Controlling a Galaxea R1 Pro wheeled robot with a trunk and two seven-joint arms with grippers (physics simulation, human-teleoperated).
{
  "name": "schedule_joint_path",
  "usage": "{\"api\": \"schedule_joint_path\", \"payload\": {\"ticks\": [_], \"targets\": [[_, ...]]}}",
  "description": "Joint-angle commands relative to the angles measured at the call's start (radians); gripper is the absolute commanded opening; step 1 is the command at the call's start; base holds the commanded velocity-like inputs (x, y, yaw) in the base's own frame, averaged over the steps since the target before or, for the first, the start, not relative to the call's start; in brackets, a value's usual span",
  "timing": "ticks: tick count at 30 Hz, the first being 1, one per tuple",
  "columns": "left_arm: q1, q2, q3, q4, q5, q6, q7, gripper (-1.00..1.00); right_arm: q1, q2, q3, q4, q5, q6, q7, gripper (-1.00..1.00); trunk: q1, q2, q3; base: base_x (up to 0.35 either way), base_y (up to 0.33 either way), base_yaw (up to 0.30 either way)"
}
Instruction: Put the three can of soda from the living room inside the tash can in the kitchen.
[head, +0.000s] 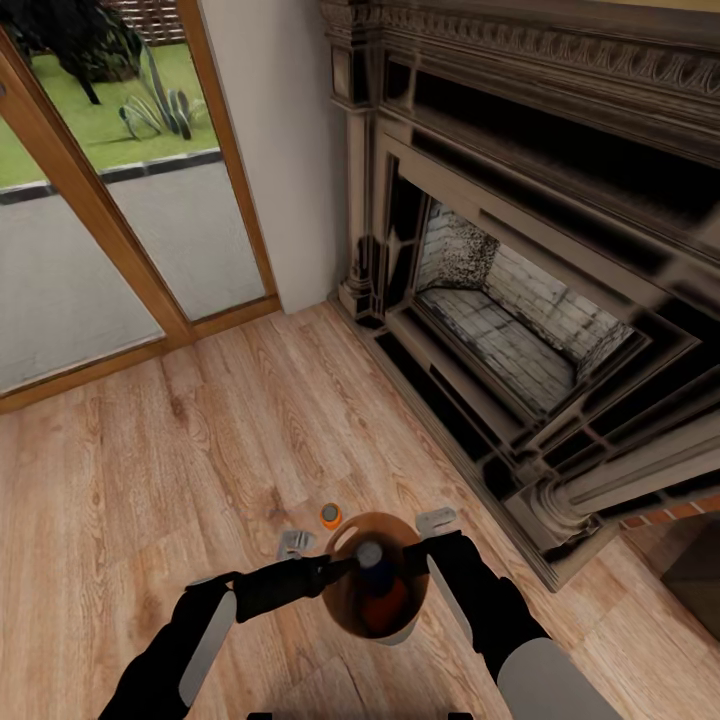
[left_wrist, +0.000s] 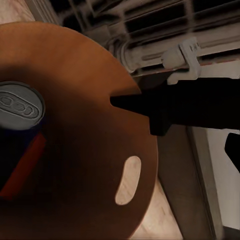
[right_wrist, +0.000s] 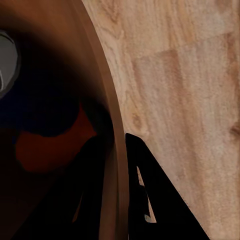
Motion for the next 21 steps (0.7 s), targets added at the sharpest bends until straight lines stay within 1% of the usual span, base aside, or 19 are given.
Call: {"api": "schedule_joint_path", "payload": {"ticks": [1, 7, 9, 10, 12, 13, 14, 16, 17, 18, 19, 20, 21], "targets": [[0.000, -0.004, 0.000, -0.001, -0.003, 0.000, 0.005, 1.00, 0.000, 0.000, 0.000, 0.000, -0.011, -0.001, 0.004, -1.00, 0.000, 0.000, 0.000, 0.000, 0.000, 0.000], [0.000, -0.006, 0.010, -0.019, -0.005, 0.001, -0.004, 1.00, 0.000, 0.000, 0.000, 0.000, -0.011, 0.000, 0.004, -1.00, 0.000, 0.000, 0.000, 0.000, 0.000, 0.000], [0.000, -0.004, 0.013, -0.034, -0.004, 0.002, -0.033, 1.00, 0.000, 0.000, 0.000, 0.000, -0.011, 0.000, 0.004, -1.00, 0.000, 0.000, 0.000, 0.000, 0.000, 0.000], [0.000, -0.001, 0.014, -0.040, -0.004, 0.003, -0.070, 1.00, 0.000, 0.000, 0.000, 0.000, -0.011, 0.000, 0.005, -1.00, 0.000, 0.000, 0.000, 0.000, 0.000, 0.000], [0.000, 0.007, 0.015, -0.044, -0.004, 0.004, -0.117, 1.00, 0.000, 0.000, 0.000, 0.000, -0.011, 0.000, 0.005, -1.00, 0.000, 0.000, 0.000, 0.000, 0.000, 0.000], [0.000, 0.023, 0.016, -0.045, -0.005, 0.005, -0.165, 1.00, 0.000, 0.000, 0.000, 0.000, -0.011, 0.001, 0.005, -1.00, 0.000, 0.000, 0.000, 0.000, 0.000, 0.000], [0.000, 0.036, 0.017, -0.046, -0.005, 0.005, -0.187, 1.00, 0.000, 0.000, 0.000, 0.000, -0.011, 0.001, 0.006, -1.00, 0.000, 0.000, 0.000, 0.000, 0.000, 0.000], [0.000, 0.106, 0.023, -0.045, -0.003, 0.006, -0.258, 1.00, 0.000, -0.001, 0.000, 0.000, -0.011, 0.001, 0.007, -1.00, 0.000, 0.000, 0.000, 0.000, 0.000, 0.000], [0.000, 0.124, 0.026, -0.045, -0.002, 0.006, -0.272, 1.00, 0.000, -0.001, 0.000, 0.000, -0.011, 0.001, 0.007, -1.00, 0.000, 0.000, 0.000, 0.000, 0.000, 0.000], [0.000, 0.158, 0.036, -0.041, -0.002, 0.006, -0.301, 1.00, 0.000, -0.001, 0.000, 0.000, -0.011, 0.000, 0.008, -1.00, 0.000, 0.000, 0.000, 0.000, 0.000, 0.000], [0.000, 0.190, 0.054, -0.035, -0.001, 0.005, -0.332, 1.00, 0.000, -0.001, 0.000, 0.000, -0.011, 0.000, 0.008, -1.00, 0.000, 0.000, 0.000, 0.000, 0.000, 0.000], [0.000, 0.205, 0.066, -0.030, -0.001, 0.005, -0.349, 1.00, 0.000, -0.001, 0.000, 0.000, -0.011, 0.000, 0.008, -1.00, 0.000, 0.000, 0.000, 0.000, 0.000, 0.000], [0.000, 0.234, 0.094, -0.016, -0.001, 0.005, -0.387, 1.00, 0.000, -0.001, 0.000, -0.001, -0.011, 0.001, 0.008, -1.00, 0.000, 0.000, 0.000, 0.000, 0.000, 0.000]]}}
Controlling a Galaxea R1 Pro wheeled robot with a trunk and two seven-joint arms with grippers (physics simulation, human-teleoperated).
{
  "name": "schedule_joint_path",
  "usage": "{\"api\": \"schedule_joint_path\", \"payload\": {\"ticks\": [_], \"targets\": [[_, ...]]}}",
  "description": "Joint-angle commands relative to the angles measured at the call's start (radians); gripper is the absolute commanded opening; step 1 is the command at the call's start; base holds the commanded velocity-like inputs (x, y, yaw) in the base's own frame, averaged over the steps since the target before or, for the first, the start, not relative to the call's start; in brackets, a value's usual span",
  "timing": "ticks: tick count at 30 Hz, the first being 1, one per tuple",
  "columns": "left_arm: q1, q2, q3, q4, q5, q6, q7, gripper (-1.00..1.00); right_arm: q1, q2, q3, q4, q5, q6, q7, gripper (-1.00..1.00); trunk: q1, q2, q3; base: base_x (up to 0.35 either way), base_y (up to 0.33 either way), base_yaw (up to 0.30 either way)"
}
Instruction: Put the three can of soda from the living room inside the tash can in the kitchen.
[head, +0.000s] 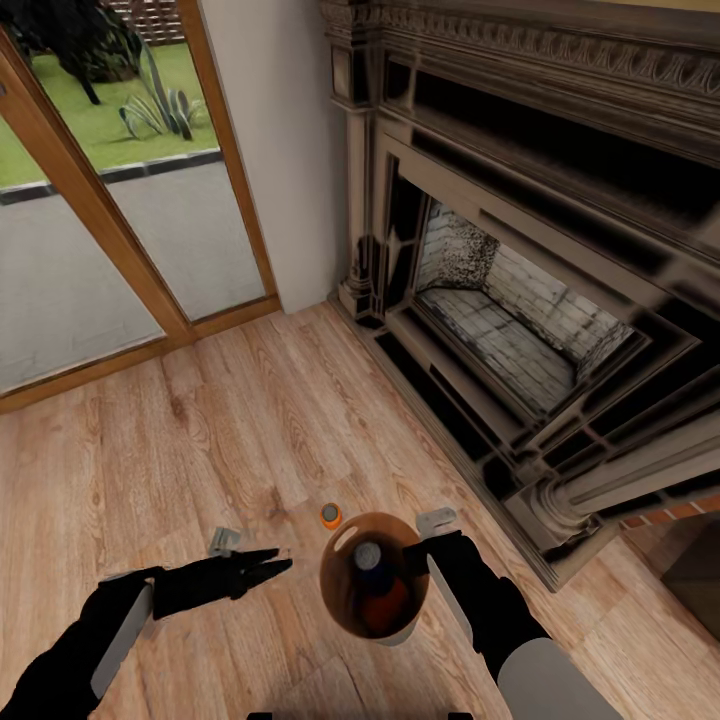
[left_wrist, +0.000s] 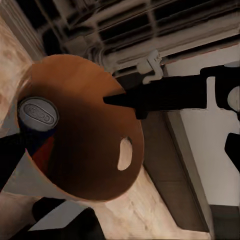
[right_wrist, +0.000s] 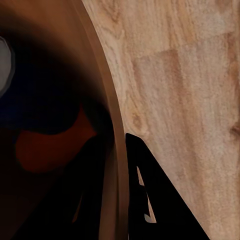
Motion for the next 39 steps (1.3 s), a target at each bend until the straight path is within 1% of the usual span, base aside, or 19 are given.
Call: {"api": "schedule_joint_path", "payload": {"ticks": [1, 2, 4, 5, 6, 7, 10, 12, 13, 14, 19, 22, 23, 25, 26, 32, 34, 38, 39], "targets": [[0.000, 0.032, 0.033, 0.022, 0.000, 0.000, -0.045, 1.00, 0.000, 0.000, 0.000, 0.000, -0.015, -0.001, 0.004, -1.00, 0.000, 0.000, 0.000, 0.000, 0.000, 0.000], [0.000, 0.047, 0.049, 0.035, 0.000, 0.000, -0.068, 1.00, 0.000, 0.000, 0.000, 0.000, -0.015, -0.001, 0.004, -1.00, 0.000, 0.000, 0.000, 0.000, 0.000, 0.000], [0.000, 0.091, 0.089, 0.079, -0.001, -0.002, -0.127, 1.00, 0.000, 0.000, 0.000, -0.001, -0.015, -0.001, 0.004, -1.00, 0.000, 0.000, 0.000, 0.000, 0.000, 0.000], [0.000, 0.125, 0.109, 0.112, -0.002, -0.003, -0.159, 1.00, 0.000, 0.000, 0.000, -0.001, -0.014, -0.001, 0.004, -1.00, 0.000, 0.000, 0.000, 0.000, 0.000, 0.000], [0.000, 0.141, 0.116, 0.127, -0.002, -0.005, -0.173, 1.00, 0.000, 0.000, 0.000, -0.001, -0.014, -0.001, 0.004, -1.00, 0.000, 0.000, 0.000, 0.000, 0.000, 0.000], [0.000, 0.168, 0.126, 0.156, -0.002, -0.015, -0.199, 1.00, 0.000, 0.000, 0.000, -0.001, -0.014, -0.001, 0.004, -1.00, 0.000, 0.000, 0.000, 0.000, 0.000, 0.000], [0.000, 0.195, 0.136, 0.197, -0.002, -0.058, -0.226, 1.00, 0.000, 0.000, 0.000, -0.001, -0.014, -0.002, 0.004, -1.00, 0.000, 0.000, 0.000, 0.000, 0.000, 0.000], [0.000, 0.212, 0.142, 0.254, -0.004, -0.147, -0.242, 1.00, 0.000, -0.001, 0.000, -0.001, -0.015, -0.002, 0.005, -1.00, 0.000, 0.000, 0.000, 0.000, 0.000, 0.000], [0.000, 0.215, 0.142, 0.268, -0.004, -0.167, -0.244, 1.00, 0.000, -0.001, 0.000, -0.002, -0.015, -0.002, 0.005, -1.00, 0.000, 0.000, 0.000, 0.000, 0.000, 0.000], [0.000, 0.219, 0.143, 0.310, -0.005, -0.216, -0.246, 1.00, 0.000, -0.003, -0.001, -0.003, -0.015, -0.002, 0.005, -1.00, 0.000, 0.000, 0.000, 0.000, 0.000, 0.000], [0.000, 0.225, 0.143, 0.367, -0.008, -0.296, -0.240, 1.00, 0.000, -0.005, -0.003, -0.006, -0.016, -0.003, 0.005, -1.00, 0.000, 0.000, 0.000, 0.000, 0.000, 0.000], [0.000, 0.226, 0.143, 0.388, -0.009, -0.336, -0.185, 1.00, 0.000, -0.006, -0.003, -0.007, -0.016, -0.004, 0.005, -1.00, 0.000, 0.000, 0.000, 0.000, 0.000, 0.000], [0.000, 0.226, 0.143, 0.401, -0.009, -0.367, -0.146, 1.00, 0.000, -0.006, -0.003, -0.008, -0.016, -0.004, 0.005, -1.00, 0.000, 0.000, 0.000, 0.000, 0.000, 0.000], [0.000, 0.226, 0.143, 0.417, -0.010, -0.397, -0.115, 1.00, 0.000, -0.006, -0.003, -0.008, -0.016, -0.004, 0.005, -1.00, 0.000, 0.000, 0.000, 0.000, 0.000, 0.000], [0.000, 0.227, 0.142, 0.436, -0.010, -0.432, -0.088, 1.00, 0.000, -0.006, -0.004, -0.008, -0.016, -0.004, 0.005, -1.00, 0.000, 0.000, 0.000, 0.000, 0.000, 0.000], [0.000, 0.225, 0.139, 0.462, -0.011, -0.468, -0.053, 1.00, 0.000, -0.006, -0.005, -0.009, -0.015, -0.003, 0.005, -1.00, 0.000, 0.000, 0.000, 0.000, 0.000, 0.000], [0.000, 0.225, 0.138, 0.475, -0.019, -0.488, -0.008, 1.00, 0.000, -0.006, -0.004, -0.009, -0.015, -0.002, 0.005, -1.00, 0.000, 0.000, 0.000, 0.000, 0.000, 0.000], [0.000, 0.218, 0.132, 0.488, -0.086, -0.552, 0.154, 1.00, 0.000, -0.006, -0.003, -0.009, -0.016, -0.002, 0.005, -1.00, 0.000, 0.000, 0.000, 0.000, 0.000, 0.000], [0.000, 0.214, 0.131, 0.489, -0.093, -0.556, 0.170, 1.00, 0.000, -0.006, -0.003, -0.009, -0.016, -0.002, 0.005, -1.00, 0.000, 0.000, 0.000, 0.000, 0.000, 0.000]]}}
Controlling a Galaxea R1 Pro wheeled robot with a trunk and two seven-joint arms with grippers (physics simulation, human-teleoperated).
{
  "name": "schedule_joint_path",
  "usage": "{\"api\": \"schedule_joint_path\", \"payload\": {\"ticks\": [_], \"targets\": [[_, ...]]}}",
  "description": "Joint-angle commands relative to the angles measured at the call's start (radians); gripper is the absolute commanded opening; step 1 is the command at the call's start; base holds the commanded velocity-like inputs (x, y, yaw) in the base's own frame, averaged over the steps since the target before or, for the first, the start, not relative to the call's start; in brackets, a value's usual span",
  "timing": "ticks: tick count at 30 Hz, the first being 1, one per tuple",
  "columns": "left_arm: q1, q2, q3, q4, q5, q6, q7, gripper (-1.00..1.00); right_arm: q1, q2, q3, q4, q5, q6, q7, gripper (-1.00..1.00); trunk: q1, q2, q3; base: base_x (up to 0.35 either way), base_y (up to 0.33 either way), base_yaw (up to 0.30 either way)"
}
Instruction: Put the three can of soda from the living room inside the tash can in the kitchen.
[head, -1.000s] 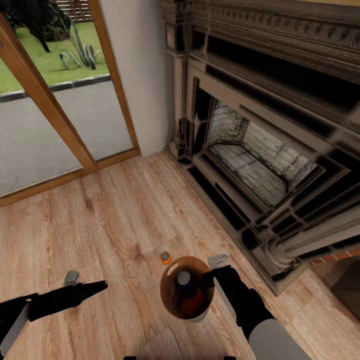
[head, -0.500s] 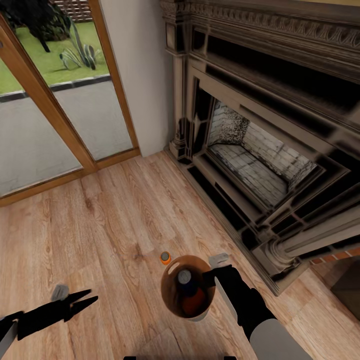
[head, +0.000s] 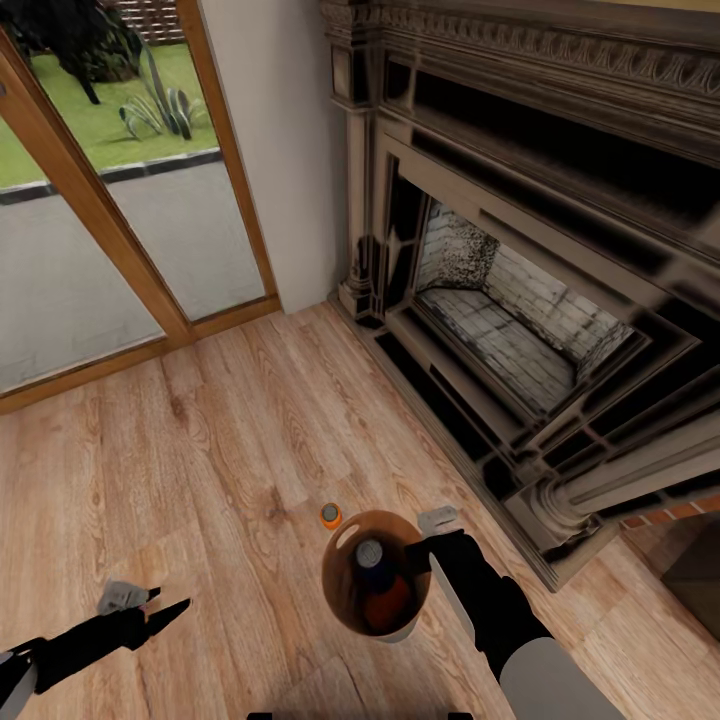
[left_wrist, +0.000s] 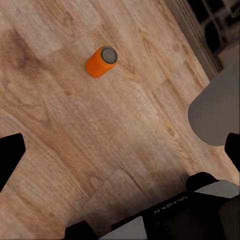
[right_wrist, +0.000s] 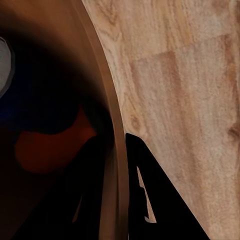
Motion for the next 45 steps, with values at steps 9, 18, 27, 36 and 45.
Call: {"api": "schedule_joint_path", "payload": {"ticks": [9, 18, 27, 36, 45], "targets": [[0.000, -0.217, -0.058, -0.010, -0.166, -0.039, 0.636, 1.00, 0.000, -0.004, -0.003, 0.000, -0.012, 0.000, 0.004, -1.00, 0.000, 0.000, 0.000, 0.000, 0.000, 0.000], [0.000, -0.237, -0.069, -0.003, -0.223, -0.111, 0.691, 1.00, 0.000, -0.004, -0.004, 0.000, -0.016, 0.002, 0.004, -1.00, 0.000, 0.000, 0.002, 0.000, 0.000, -0.182], [0.000, -0.237, -0.069, -0.002, -0.224, -0.113, 0.668, 1.00, 0.000, -0.004, -0.004, 0.000, -0.017, 0.002, 0.004, -1.00, 0.000, 0.000, 0.007, 0.000, 0.000, -0.258], [0.000, -0.237, -0.066, -0.002, -0.224, -0.113, 0.625, 1.00, 0.000, -0.004, -0.003, 0.000, -0.017, 0.002, 0.004, -1.00, 0.000, 0.000, 0.013, 0.000, 0.000, -0.259], [0.000, -0.236, -0.060, -0.002, -0.225, -0.111, 0.517, 1.00, 0.000, -0.004, -0.003, 0.000, -0.017, 0.002, 0.004, -1.00, 0.000, 0.000, 0.015, 0.108, 0.161, -0.074]]}}
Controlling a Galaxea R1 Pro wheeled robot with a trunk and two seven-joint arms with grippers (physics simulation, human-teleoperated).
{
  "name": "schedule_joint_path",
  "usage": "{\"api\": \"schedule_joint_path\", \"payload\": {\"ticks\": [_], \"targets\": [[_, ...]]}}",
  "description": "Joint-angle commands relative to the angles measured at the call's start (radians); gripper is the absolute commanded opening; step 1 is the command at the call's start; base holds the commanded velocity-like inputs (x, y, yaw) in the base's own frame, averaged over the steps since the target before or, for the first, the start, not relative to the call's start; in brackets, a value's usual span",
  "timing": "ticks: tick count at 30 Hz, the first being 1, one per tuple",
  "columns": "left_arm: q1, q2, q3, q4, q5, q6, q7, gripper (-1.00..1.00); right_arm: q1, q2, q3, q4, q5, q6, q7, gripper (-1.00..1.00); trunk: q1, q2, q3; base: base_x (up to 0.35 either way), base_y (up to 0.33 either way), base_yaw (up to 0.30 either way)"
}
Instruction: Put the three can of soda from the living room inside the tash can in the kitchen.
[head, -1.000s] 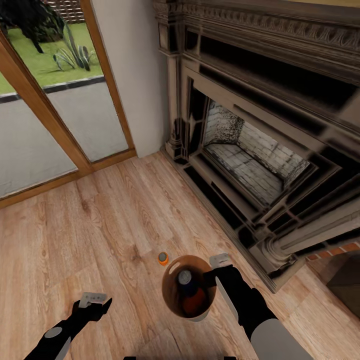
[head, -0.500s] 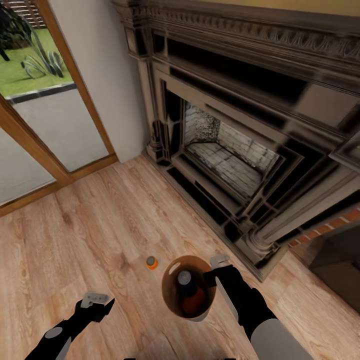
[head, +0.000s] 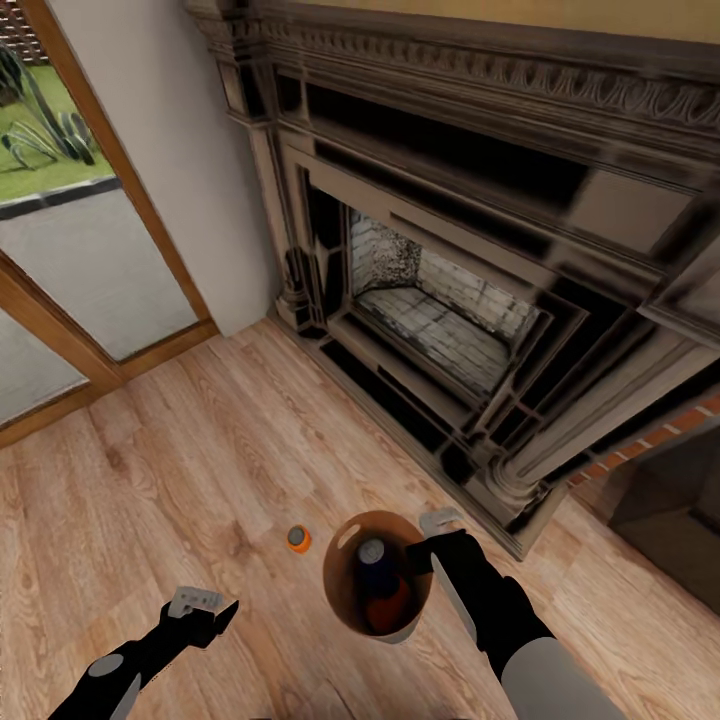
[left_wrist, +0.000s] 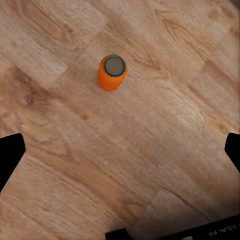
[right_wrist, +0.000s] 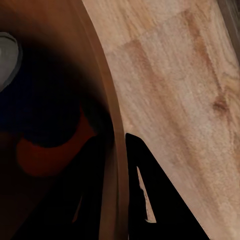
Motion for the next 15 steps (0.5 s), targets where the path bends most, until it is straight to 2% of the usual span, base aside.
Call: {"api": "schedule_joint_path", "payload": {"ticks": [1, 5, 15], "targets": [[0.000, 0.000, 0.000, 0.000, 0.000, 0.000, -0.003, 1.00, 0.000, 0.000, 0.000, 0.000, -0.011, -0.001, 0.004, -1.00, 0.000, 0.000, 0.000, 0.177, 0.260, -0.057], [0.000, 0.000, 0.002, 0.000, 0.000, 0.002, -0.013, 1.00, 0.000, 0.000, 0.000, 0.000, -0.012, -0.002, 0.004, -1.00, 0.000, 0.000, 0.003, 0.110, 0.152, -0.217], [0.000, 0.000, 0.002, 0.000, 0.001, -0.001, -0.014, 1.00, 0.000, 0.000, 0.000, 0.000, -0.012, -0.002, 0.004, -1.00, 0.000, 0.000, 0.011, 0.013, 0.018, -0.240]]}}
